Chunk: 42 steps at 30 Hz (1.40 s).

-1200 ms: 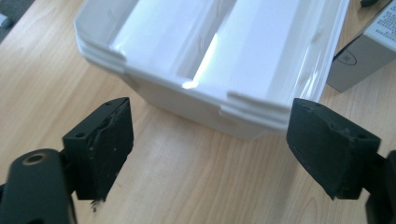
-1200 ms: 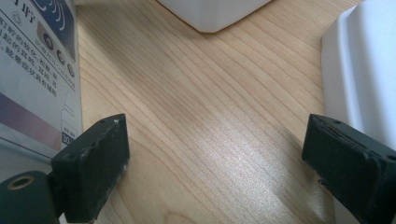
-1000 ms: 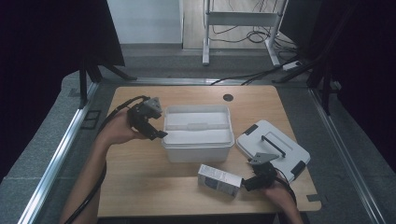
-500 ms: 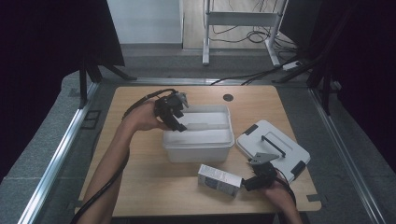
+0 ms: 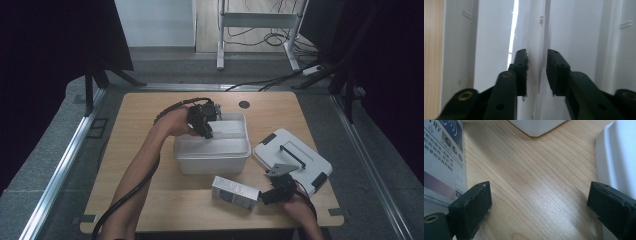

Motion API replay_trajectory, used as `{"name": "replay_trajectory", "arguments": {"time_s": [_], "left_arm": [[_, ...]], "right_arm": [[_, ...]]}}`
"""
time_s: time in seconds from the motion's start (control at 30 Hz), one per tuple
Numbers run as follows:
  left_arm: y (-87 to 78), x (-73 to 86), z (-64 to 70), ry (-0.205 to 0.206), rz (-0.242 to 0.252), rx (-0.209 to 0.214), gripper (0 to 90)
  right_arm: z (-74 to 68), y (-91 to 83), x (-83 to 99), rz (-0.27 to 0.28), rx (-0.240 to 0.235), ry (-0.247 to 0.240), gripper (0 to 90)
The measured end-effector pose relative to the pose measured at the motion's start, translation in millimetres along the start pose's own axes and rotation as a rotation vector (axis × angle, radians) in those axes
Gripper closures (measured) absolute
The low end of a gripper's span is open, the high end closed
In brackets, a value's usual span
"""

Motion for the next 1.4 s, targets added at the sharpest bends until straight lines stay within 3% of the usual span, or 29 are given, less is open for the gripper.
{"name": "replay_trajectory", "arguments": {"time_s": [0.13,0.2,0.6,0.9,1.0,1.17,1.4], "left_arm": [[4.9,-2.4,0.0,0.026,-0.004,0.036,85.1],[5.2,-3.3,0.4,0.065,-0.008,0.037,87.8],[0.2,-6.7,0.4,0.08,0.031,0.061,89.3],[-20.9,-19.6,3.2,0.088,0.054,0.026,89.2],[-31.9,-23.8,5.2,0.072,0.075,0.011,89.2],[-45.9,-20.2,4.4,0.036,0.059,-0.03,89.2],[-56.3,4.6,-3.6,-0.075,0.04,-0.098,89.2]], "right_arm": [[0.0,0.0,0.0,0.0,0.0,0.0,5.4],[0.0,0.0,0.0,0.0,0.0,0.001,5.4],[-0.1,-0.1,0.0,0.001,0.002,0.003,5.8],[0.1,-0.2,0.0,0.003,0.005,0.003,6.2],[0.0,-0.5,0.0,0.001,0.003,0.003,6.3],[0.1,-0.6,0.1,0.001,0.005,0.003,6.5],[0.3,-0.7,0.1,0.002,0.007,0.003,6.6]]}}
Point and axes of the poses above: each handheld gripper's, and its own axes: y roughly forward along the jaws, x roughly out of its underside, z roughly to its right, the point moved 7 cm from there along y, roughly forward along the jaws, and after that the axes turned 13 degrees about z, right-handed, at the moved point
